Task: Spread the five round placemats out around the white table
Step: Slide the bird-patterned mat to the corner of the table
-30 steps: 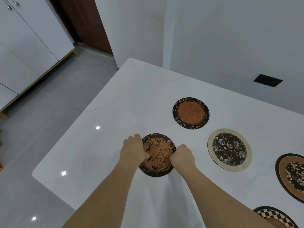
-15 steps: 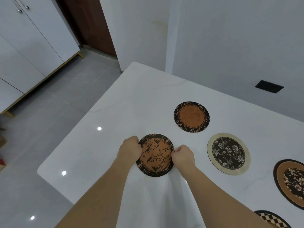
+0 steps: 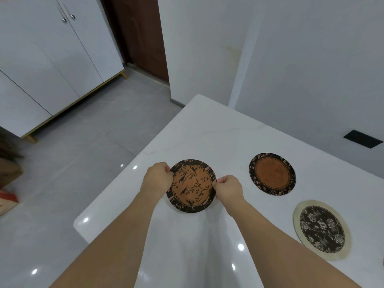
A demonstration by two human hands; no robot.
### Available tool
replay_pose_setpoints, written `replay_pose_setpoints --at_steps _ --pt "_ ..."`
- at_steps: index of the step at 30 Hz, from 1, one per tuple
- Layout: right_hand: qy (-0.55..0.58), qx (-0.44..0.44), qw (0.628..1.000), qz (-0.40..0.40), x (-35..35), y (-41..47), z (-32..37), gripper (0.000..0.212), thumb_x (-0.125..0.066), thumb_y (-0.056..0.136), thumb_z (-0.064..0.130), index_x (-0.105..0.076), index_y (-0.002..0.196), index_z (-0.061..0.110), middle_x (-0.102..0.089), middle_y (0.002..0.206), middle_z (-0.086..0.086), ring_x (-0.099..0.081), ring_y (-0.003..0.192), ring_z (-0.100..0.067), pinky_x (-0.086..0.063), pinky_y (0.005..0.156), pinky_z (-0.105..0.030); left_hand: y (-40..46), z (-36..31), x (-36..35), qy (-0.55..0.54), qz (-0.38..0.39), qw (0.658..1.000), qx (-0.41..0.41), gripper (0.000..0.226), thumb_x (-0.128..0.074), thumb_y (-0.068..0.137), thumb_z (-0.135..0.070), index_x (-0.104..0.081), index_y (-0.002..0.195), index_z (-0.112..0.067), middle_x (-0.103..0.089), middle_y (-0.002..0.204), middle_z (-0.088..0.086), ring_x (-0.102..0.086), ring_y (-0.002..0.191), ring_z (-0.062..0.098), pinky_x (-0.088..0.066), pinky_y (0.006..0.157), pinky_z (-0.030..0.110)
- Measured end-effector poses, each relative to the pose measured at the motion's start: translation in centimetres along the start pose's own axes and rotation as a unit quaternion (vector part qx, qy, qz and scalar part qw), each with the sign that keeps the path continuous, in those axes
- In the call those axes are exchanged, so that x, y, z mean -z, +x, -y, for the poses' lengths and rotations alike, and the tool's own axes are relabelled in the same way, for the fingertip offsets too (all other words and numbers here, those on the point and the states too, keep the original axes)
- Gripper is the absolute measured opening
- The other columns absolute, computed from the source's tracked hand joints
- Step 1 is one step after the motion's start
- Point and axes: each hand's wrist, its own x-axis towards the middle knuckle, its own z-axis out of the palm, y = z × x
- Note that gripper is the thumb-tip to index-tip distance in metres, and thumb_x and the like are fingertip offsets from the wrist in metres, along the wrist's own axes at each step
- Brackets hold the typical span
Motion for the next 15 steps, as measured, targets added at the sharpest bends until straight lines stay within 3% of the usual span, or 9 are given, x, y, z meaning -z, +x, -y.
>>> replay_pose_setpoints --at_steps 3,7,15 --pt "0.003 -0.002 1.000 0.006 -2.9 1.1 1.6 0.005 -0.058 0.086 0.014 -0.059 0.088 0.010 -0.067 0.096 -0.013 -0.065 0.086 -0.028 -0.053 0.071 -0.033 2.1 2.1 1.3 -0.017 -0.017 1.000 0.011 0.009 -0.058 0.090 -0.018 -0.064 0.085 -0.015 -0.064 0.079 0.000 -0.059 0.072 0.015 -0.041 0.057 0.024" --pt "0.010 -0.009 1.000 0.015 -6.7 2.9 3.7 0.006 -0.058 0.085 0.013 -0.060 0.089 0.009 -0.066 0.096 -0.010 -0.066 0.088 -0.028 -0.057 0.078 -0.038 5.8 4.4 3.0 -0.084 -0.030 0.996 0.031 0.005 -0.064 0.087 -0.018 -0.066 0.083 -0.016 -0.063 0.079 -0.004 -0.060 0.075 0.015 -0.042 0.065 0.025" --pt "0.020 -0.007 1.000 0.017 -11.1 7.1 6.3 0.008 -0.061 0.087 0.015 -0.064 0.089 0.008 -0.067 0.096 -0.009 -0.066 0.089 -0.027 -0.058 0.082 -0.044 12.2 6.9 3.9 -0.156 -0.040 0.987 0.017 0.005 -0.066 0.088 -0.017 -0.065 0.083 -0.018 -0.064 0.074 -0.006 -0.059 0.068 0.007 -0.039 0.056 0.018"
